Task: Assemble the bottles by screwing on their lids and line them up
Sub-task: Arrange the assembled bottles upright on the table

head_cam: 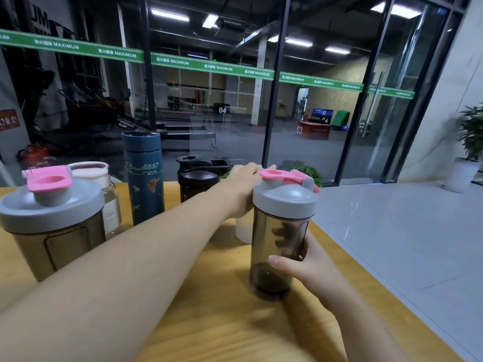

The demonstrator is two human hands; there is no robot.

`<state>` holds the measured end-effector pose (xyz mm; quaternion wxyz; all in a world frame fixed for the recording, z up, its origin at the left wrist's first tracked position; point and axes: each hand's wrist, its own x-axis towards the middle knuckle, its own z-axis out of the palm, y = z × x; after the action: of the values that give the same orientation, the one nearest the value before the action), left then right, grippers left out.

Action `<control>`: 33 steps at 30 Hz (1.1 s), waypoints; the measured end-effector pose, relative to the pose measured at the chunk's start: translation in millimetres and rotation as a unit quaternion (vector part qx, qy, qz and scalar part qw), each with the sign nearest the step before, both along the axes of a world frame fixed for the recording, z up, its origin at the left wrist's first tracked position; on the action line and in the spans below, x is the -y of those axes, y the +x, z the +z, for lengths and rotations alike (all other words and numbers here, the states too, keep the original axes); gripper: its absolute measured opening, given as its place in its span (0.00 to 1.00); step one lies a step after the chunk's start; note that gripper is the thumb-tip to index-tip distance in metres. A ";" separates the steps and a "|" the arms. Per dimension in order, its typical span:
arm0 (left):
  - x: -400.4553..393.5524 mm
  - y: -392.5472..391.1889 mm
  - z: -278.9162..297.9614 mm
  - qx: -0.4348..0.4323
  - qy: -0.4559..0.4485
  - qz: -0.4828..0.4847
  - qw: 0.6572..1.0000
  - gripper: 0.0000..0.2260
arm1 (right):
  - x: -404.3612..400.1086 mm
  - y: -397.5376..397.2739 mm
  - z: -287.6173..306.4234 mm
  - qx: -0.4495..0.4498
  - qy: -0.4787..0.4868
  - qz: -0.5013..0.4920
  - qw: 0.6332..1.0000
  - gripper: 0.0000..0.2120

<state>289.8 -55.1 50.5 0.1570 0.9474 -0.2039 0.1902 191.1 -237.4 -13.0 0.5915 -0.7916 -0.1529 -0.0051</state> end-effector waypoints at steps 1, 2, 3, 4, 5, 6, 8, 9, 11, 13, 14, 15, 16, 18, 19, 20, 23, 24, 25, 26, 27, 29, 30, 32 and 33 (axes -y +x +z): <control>0.5 -8.8 2.7 -0.023 0.021 0.001 1.000 0.14 | 2.0 0.7 0.0 -0.002 0.000 0.006 1.000 0.33; 0.5 -16.1 6.2 -0.004 0.042 0.011 0.999 0.11 | 3.8 1.1 0.2 -0.005 0.001 0.011 1.000 0.32; 2.9 -28.9 11.1 -0.027 0.028 0.024 0.999 0.09 | 6.0 1.9 0.4 -0.009 0.003 0.014 1.000 0.33; 3.2 -29.3 8.8 -0.025 0.025 0.032 0.999 0.10 | 8.0 2.1 1.0 -0.012 0.005 0.016 1.000 0.33; 6.2 -36.7 11.4 -0.017 0.019 0.034 0.999 0.12 | 10.3 2.5 1.6 -0.015 0.007 0.017 1.000 0.32; 7.7 -41.9 11.3 0.019 0.020 0.023 0.999 0.15 | 12.8 2.8 2.3 -0.018 0.009 0.016 1.000 0.31; 8.6 -47.9 10.8 0.052 0.003 0.023 0.998 0.20 | 18.4 3.9 3.9 -0.027 0.010 0.013 1.000 0.31; 9.4 -49.8 9.9 0.054 -0.001 0.028 0.998 0.21 | 21.7 4.2 4.5 -0.032 0.013 0.012 0.999 0.31; 10.7 -50.9 8.8 0.057 -0.011 0.038 0.998 0.21 | 26.4 6.2 4.8 -0.041 0.020 0.011 0.999 0.36; 13.2 -51.8 7.9 0.054 -0.014 0.057 0.997 0.22 | 30.6 7.1 5.3 -0.051 0.025 0.009 0.998 0.39; 14.1 -52.1 6.4 0.056 -0.020 0.063 0.996 0.22 | 32.1 7.3 5.5 -0.055 0.027 0.009 0.998 0.40; 15.8 -53.3 5.9 0.054 -0.028 0.068 0.996 0.23 | 33.6 7.4 5.3 -0.059 0.027 0.009 0.998 0.39; 17.6 -52.3 4.1 0.056 -0.036 0.073 0.995 0.23 | 35.0 7.7 5.4 -0.064 0.027 0.009 0.998 0.38; 20.6 -56.9 3.7 0.056 -0.056 0.077 0.994 0.23 | 37.2 7.7 5.8 -0.070 0.023 0.012 0.997 0.33; 21.1 -58.1 2.9 0.055 -0.064 0.077 0.993 0.23 | 38.3 7.6 6.2 -0.071 0.021 0.014 0.997 0.31; 20.6 -59.4 2.2 0.059 -0.073 0.076 0.993 0.23 | 39.3 7.4 6.8 -0.072 0.020 0.016 0.997 0.31; 15.3 -65.7 0.7 0.054 -0.100 0.076 0.991 0.22 | 41.6 5.8 7.7 -0.072 0.016 0.030 0.997 0.35; 12.3 -66.7 -0.3 0.051 -0.110 0.075 0.990 0.22 | 42.4 5.0 7.8 -0.072 0.018 0.035 0.997 0.35; 9.5 -68.7 -0.6 0.044 -0.119 0.073 0.989 0.22 | 43.4 4.9 7.5 -0.072 0.023 0.039 0.996 0.35; 6.2 -70.6 -1.1 0.039 -0.129 0.072 0.988 0.22 | 44.6 4.8 7.4 -0.073 0.028 0.043 0.996 0.35; 2.6 -72.6 -1.3 0.036 -0.137 0.074 0.987 0.22 | 45.7 4.6 7.3 -0.075 0.030 0.047 0.996 0.36; -4.9 -77.9 -1.9 0.035 -0.145 0.078 0.986 0.23 | 47.9 4.5 7.0 -0.080 0.026 0.056 0.995 0.36; -8.4 -81.2 -2.5 0.035 -0.146 0.078 0.986 0.24 | 49.2 4.6 6.7 -0.082 0.023 0.061 0.994 0.37; -14.4 -88.3 -4.2 0.033 -0.148 0.078 0.985 0.24 | 51.3 4.6 5.7 -0.088 0.018 0.074 0.993 0.38; -16.9 -92.2 -5.2 0.033 -0.152 0.080 0.985 0.24 | 52.2 4.5 5.5 -0.092 0.015 0.081 0.992 0.38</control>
<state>197.6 -38.2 45.3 0.2762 0.9190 -0.1016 0.2623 195.5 -289.6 -7.6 0.6133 -0.7647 -0.1616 0.1138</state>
